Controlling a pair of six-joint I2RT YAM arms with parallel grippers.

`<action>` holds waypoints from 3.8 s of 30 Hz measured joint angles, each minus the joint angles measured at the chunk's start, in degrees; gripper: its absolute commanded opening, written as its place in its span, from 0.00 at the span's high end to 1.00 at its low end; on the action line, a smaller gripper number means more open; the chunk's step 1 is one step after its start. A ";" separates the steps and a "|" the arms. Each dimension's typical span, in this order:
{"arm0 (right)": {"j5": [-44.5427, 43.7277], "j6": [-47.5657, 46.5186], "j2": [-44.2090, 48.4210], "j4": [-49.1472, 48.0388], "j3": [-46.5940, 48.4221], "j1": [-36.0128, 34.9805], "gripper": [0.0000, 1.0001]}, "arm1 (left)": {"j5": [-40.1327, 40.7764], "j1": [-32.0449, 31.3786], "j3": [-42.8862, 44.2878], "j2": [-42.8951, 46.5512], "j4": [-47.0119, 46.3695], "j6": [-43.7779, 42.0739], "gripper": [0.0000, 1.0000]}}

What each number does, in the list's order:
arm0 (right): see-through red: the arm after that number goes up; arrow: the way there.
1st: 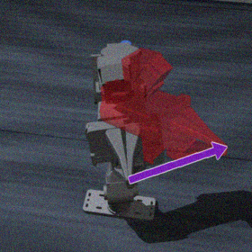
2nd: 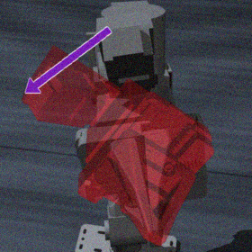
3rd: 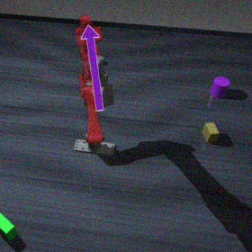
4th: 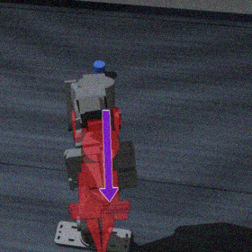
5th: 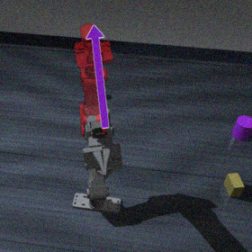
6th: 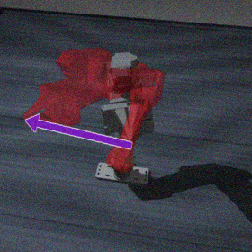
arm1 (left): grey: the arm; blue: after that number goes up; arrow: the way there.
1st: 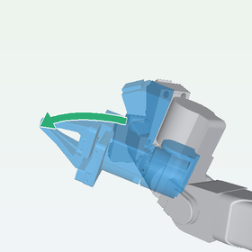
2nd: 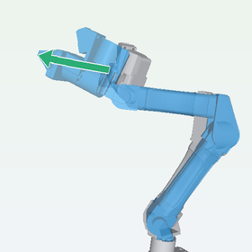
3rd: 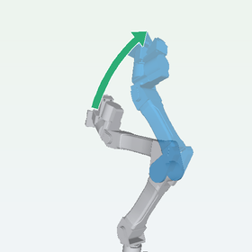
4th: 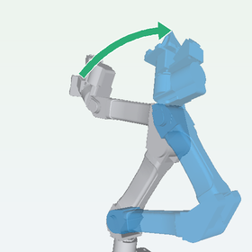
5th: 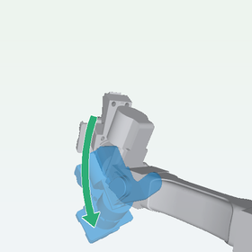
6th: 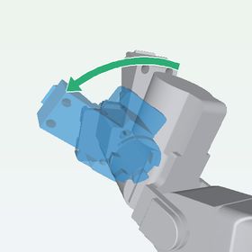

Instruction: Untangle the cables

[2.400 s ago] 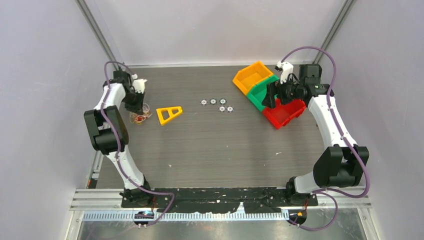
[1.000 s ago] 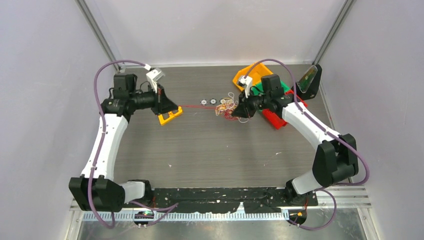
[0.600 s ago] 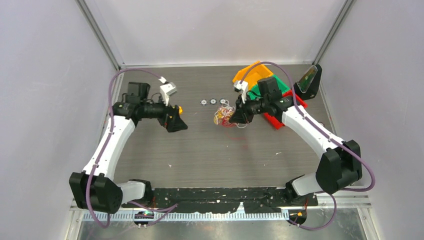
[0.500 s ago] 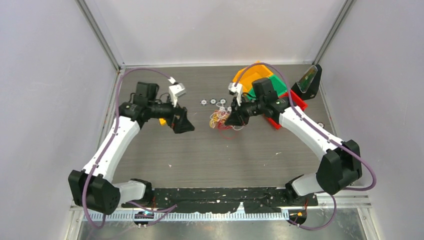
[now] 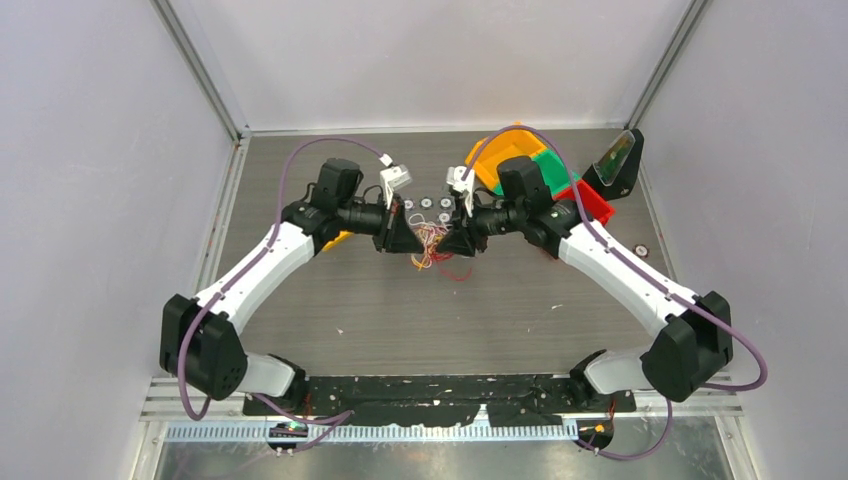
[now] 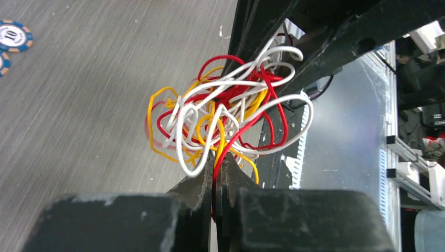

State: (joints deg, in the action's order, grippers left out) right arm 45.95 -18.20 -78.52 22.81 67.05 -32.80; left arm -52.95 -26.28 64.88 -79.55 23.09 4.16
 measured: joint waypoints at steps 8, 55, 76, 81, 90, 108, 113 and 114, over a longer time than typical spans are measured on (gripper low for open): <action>-2.03 -2.82 2.75 1.75 -1.77 4.39 0.86 | -3.82 5.86 -2.82 4.11 0.79 0.37 1.00; 3.06 -24.85 3.15 30.62 3.80 31.12 0.95 | 17.25 55.04 -7.32 1.90 40.57 -52.54 1.00; 2.67 -10.69 3.85 16.31 1.44 15.76 0.91 | 7.87 35.93 -5.38 7.93 38.21 -43.01 0.14; 3.32 -5.95 2.84 10.60 1.49 10.67 0.89 | 4.17 27.45 -2.32 12.46 31.19 -34.07 0.14; 3.50 -0.09 -0.04 5.07 4.04 3.87 0.91 | 4.59 0.50 6.84 9.94 12.37 -17.16 0.13; 6.56 -0.83 1.11 5.70 4.92 7.67 0.95 | 1.55 3.02 5.90 6.78 10.16 -18.86 1.00; 3.02 -6.14 3.56 11.93 4.50 16.98 0.95 | 0.83 14.27 4.79 9.31 20.98 -26.21 1.00; 1.55 -6.95 3.63 13.27 4.39 19.65 0.95 | 1.55 17.35 4.44 9.79 23.61 -27.96 1.00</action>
State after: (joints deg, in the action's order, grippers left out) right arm 47.51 -25.15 -74.89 36.07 71.44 -13.15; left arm -51.40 -8.93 69.32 -69.76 46.70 -23.79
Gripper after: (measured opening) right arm 0.064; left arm 0.025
